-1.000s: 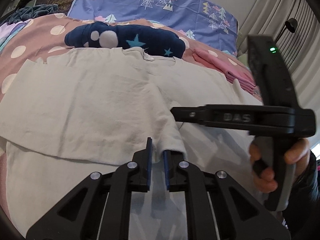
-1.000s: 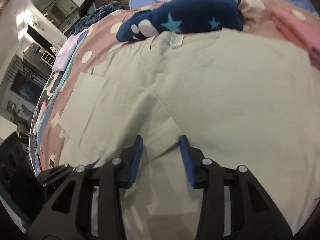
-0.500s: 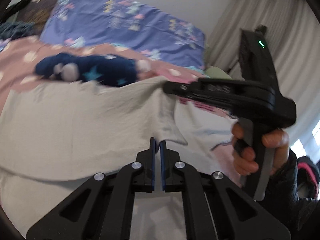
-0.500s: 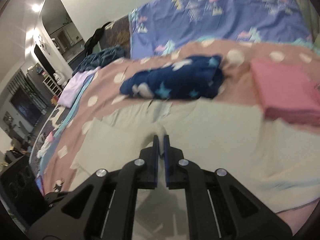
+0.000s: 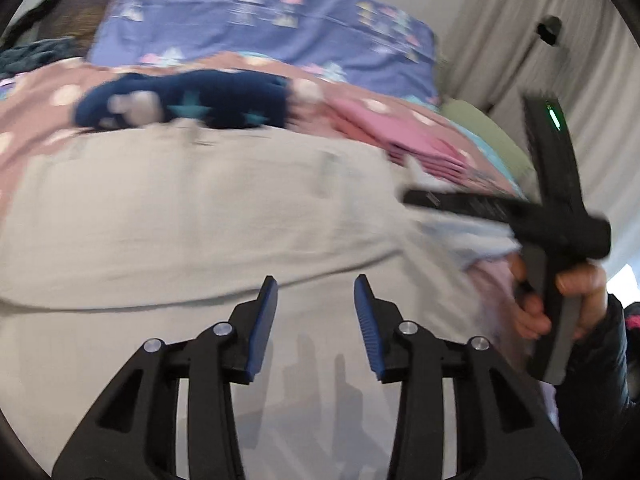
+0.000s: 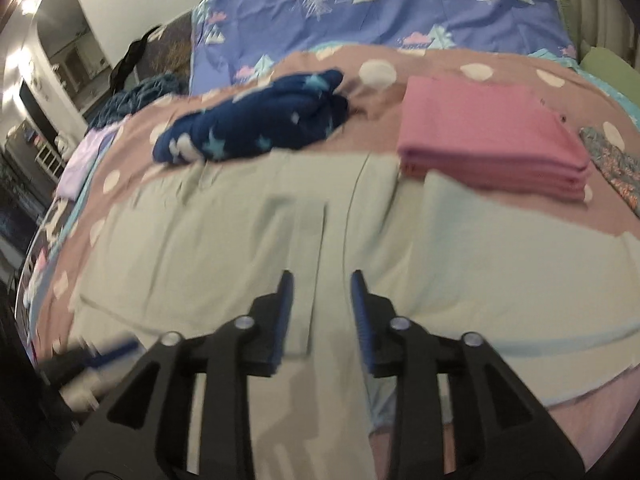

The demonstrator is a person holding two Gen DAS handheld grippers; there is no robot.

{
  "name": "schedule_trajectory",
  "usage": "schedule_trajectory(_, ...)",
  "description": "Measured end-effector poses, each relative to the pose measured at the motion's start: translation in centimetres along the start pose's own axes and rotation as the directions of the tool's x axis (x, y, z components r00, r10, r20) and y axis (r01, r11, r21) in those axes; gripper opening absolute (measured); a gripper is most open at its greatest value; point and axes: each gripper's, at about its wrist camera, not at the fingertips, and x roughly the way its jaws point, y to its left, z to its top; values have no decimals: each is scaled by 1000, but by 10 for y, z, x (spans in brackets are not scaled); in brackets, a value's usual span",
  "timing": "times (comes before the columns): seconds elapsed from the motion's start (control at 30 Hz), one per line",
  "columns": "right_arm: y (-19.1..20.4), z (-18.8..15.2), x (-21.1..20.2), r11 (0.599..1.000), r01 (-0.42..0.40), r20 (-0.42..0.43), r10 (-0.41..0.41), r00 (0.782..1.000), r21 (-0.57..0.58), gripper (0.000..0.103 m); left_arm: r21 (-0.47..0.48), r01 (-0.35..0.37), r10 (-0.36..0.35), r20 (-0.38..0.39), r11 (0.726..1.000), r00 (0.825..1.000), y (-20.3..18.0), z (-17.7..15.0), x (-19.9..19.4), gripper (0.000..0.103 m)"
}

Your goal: Fold small clothes

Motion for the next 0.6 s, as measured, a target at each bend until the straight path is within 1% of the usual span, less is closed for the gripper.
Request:
schedule_trajectory(0.07, 2, -8, 7, 999, -36, -35, 36, 999, -4, 38, -29, -80, 81, 33, 996, 996, 25, -5, -17, 53)
schedule_trajectory(0.1, 4, -11, 9, 999, -46, -46, 46, 998, -4, 38, -33, -121, 122, 45, 992, 991, 33, -8, -24, 54)
schedule_trajectory(0.13, 6, -14, 14, 999, -53, -60, 53, 997, -4, 39, -33, -190, 191, 60, 981, 980, 45, -12, -32, 54)
schedule_trajectory(0.17, 7, -16, 17, 999, -51, -67, 51, 996, -3, 40, -31, -257, 259, 70, 966, 963, 56, -15, -39, 58)
schedule_trajectory(0.2, 9, -18, 23, 999, -46, -72, 46, 996, 2, 40, -31, -320, 321, 75, 947, 944, 66, -19, -45, 61)
schedule_trajectory(0.23, 11, -17, 26, 999, -37, -71, 37, 997, 2, 35, -37, -389, 391, 75, 921, 917, 80, -24, -49, 63)
schedule_trajectory(0.27, 13, -16, 27, 999, -32, -69, 32, 997, -4, 6, -46, -433, 435, 70, 900, 898, 92, -27, -53, 63)
schedule_trajectory(0.3, 15, -15, 30, 999, -37, -82, 37, 996, -6, 5, -62, -471, 474, 58, 880, 879, 104, -31, -58, 63)
schedule_trajectory(0.33, 15, -14, 29, 999, -33, -79, 34, 996, 7, 5, -98, -509, 514, 30, 855, 857, 122, -35, -64, 63)
schedule_trajectory(0.37, 16, -12, 22, 999, -35, -56, 37, 998, 24, 5, -122, -522, 528, 15, 844, 849, 134, -37, -68, 63)
schedule_trajectory(0.4, 18, -10, 12, 999, -43, -25, 44, 999, 25, 5, -157, -541, 548, -2, 826, 837, 149, -40, -75, 64)
schedule_trajectory(0.43, 21, -8, -4, 999, -50, 18, 49, 999, 15, 4, -177, -553, 561, -12, 814, 828, 159, -42, -79, 65)
schedule_trajectory(0.47, 24, -8, -16, 999, -45, 43, 45, 998, 3, 4, -196, -569, 576, -25, 798, 817, 171, -44, -83, 67)
schedule_trajectory(0.5, 27, -9, -27, 1000, -29, 58, 30, 998, -10, 1, -213, -590, 595, -44, 779, 802, 182, -47, -86, 67)
schedule_trajectory(0.53, 29, -12, -38, 1000, 20, 70, -19, 997, -19, 1, -224, -598, 602, -57, 770, 796, 189, -48, -88, 67)
schedule_trajectory(0.57, 28, -16, -43, 998, 52, 69, -50, 996, -24, 3, -237, -601, 604, -67, 764, 794, 195, -51, -90, 67)
schedule_trajectory(0.6, 26, -21, -43, 997, 67, 56, -65, 996, -33, 13, -250, -596, 599, -73, 763, 797, 199, -52, -91, 68)
